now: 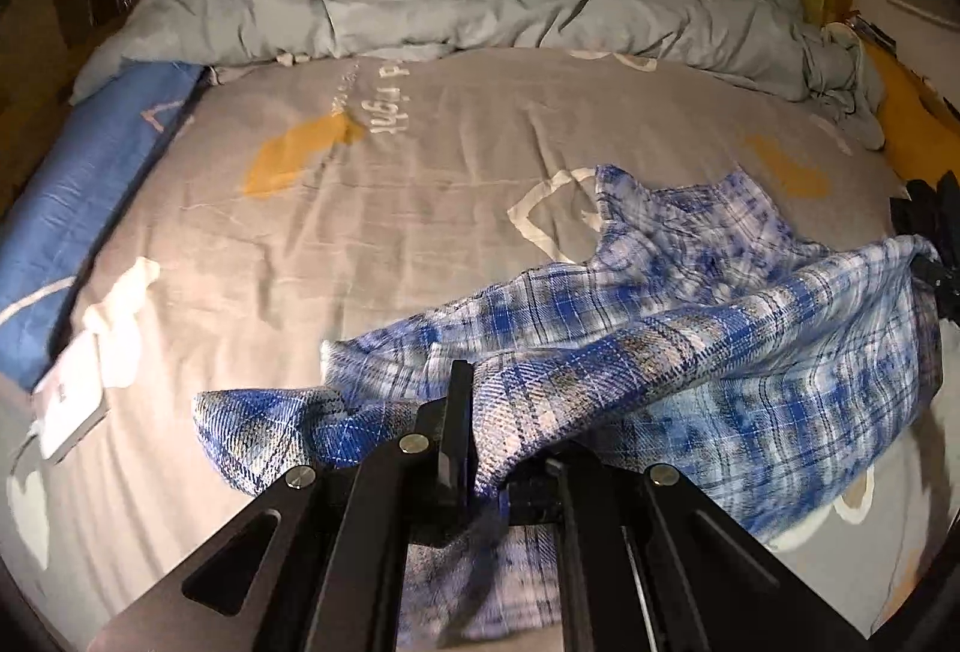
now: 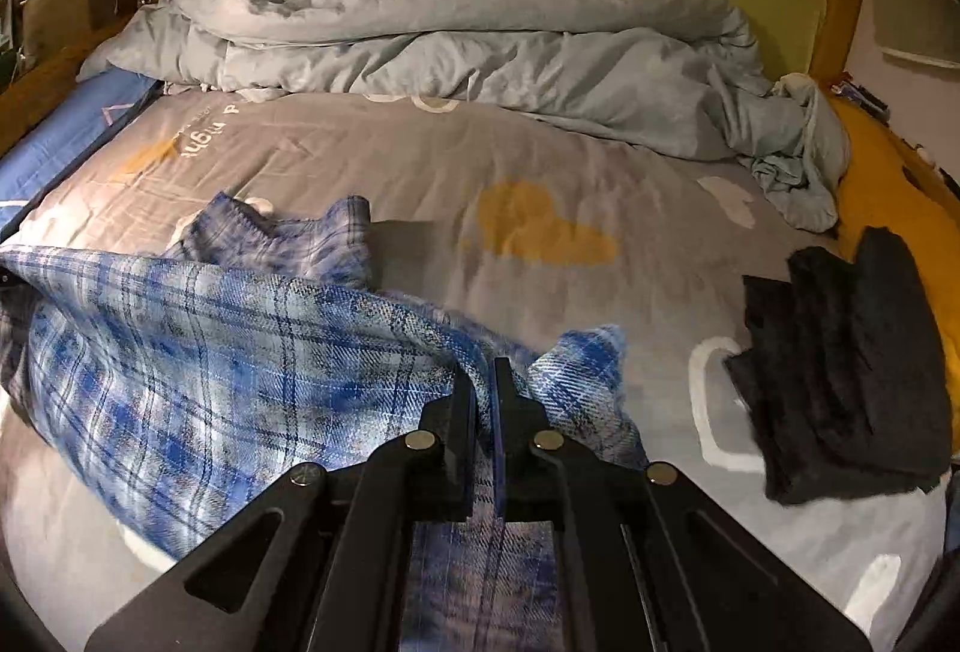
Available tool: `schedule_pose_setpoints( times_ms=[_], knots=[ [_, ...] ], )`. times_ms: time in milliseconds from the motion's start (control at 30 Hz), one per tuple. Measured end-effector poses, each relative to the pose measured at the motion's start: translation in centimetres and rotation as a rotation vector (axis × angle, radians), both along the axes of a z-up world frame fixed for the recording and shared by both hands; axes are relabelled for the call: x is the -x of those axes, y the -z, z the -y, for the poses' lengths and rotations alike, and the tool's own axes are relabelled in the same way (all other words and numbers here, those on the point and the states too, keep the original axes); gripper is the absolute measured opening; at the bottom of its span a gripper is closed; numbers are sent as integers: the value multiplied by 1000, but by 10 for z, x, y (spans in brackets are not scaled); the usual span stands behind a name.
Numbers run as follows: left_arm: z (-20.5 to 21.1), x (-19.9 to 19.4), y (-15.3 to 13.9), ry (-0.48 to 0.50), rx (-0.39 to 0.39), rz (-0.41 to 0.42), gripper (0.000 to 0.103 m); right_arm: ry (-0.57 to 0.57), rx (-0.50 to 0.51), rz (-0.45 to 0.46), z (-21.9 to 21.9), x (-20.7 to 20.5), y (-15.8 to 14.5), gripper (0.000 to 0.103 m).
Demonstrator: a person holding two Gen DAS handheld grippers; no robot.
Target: Fold large clothes
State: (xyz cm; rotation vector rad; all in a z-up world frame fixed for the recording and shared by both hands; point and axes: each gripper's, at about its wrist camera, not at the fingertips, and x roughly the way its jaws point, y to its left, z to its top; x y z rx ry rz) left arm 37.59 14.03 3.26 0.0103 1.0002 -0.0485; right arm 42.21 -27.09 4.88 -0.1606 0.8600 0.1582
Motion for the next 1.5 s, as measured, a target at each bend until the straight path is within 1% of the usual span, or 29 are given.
schedule_pose_setpoints(
  times_ms=[67,133,167,233,300,367,400,433,467,500,533,600,667,767,867,933,1000,1067,1133,1167,1200,1233,1267,1300,1333,1367,1433,1467,1500],
  knots=[
    [0,-5,8,22,-1,5,8,5,-29,-23,3,-8,9,3],
    [1,-5,12,39,-8,36,12,14,-53,-40,6,-13,16,3],
    [-2,-4,12,41,15,68,12,15,-56,-40,6,-14,19,3],
    [-7,-3,14,33,50,87,14,19,-57,-29,7,-14,21,3],
    [-6,1,13,39,40,96,15,15,-70,-22,8,-12,20,5],
    [-1,6,8,59,6,117,17,2,-78,-15,9,-7,17,13],
    [1,9,6,67,-10,124,20,2,-76,-4,10,-5,14,25],
    [2,11,5,70,-21,127,32,6,-78,12,12,-3,11,35],
    [3,13,4,68,-33,128,44,18,-86,38,15,1,6,56],
    [2,15,2,57,-42,136,78,31,-93,58,19,3,2,68],
    [0,19,-1,35,-52,169,102,46,-103,72,23,5,-3,71],
    [-7,28,-8,6,-52,248,103,60,-121,75,32,7,-9,73],
    [-14,29,-13,4,-19,240,103,75,-134,79,42,10,-14,76],
    [-28,30,-18,-39,39,231,103,102,-125,91,58,12,-17,80],
    [-37,27,-16,-60,58,205,103,132,-136,68,75,9,-12,84],
    [-43,22,-8,-75,74,156,103,143,-178,18,87,2,-1,87],
    [-48,13,11,-125,93,65,102,151,-209,-35,94,-6,14,87],
    [-52,7,32,-124,167,9,100,149,-225,-73,98,-13,29,87],
    [-52,0,47,-136,162,-40,73,126,-203,-90,95,-19,41,87],
    [-53,-1,51,-149,141,-44,65,102,-186,-94,91,-20,45,87],
    [-55,-1,53,-166,117,-31,43,72,-186,-97,87,-20,48,85],
    [-58,-1,53,-177,103,-13,21,40,-198,-100,84,-20,50,80],
    [-61,0,50,-178,113,5,17,13,-206,-103,80,-19,50,54],
    [-65,2,46,-175,149,33,13,4,-195,-99,77,-18,51,12],
    [-68,4,42,-175,174,58,11,16,-170,-63,73,-16,48,6],
    [-70,8,34,-173,196,104,11,36,-158,27,72,-9,38,5],
    [-69,14,18,-170,179,188,10,39,-176,152,68,3,17,5],
    [-66,18,9,-160,154,234,10,36,-163,187,64,6,8,5],
    [-63,20,3,-160,135,256,10,31,-137,226,59,9,-1,5]
  ],
)
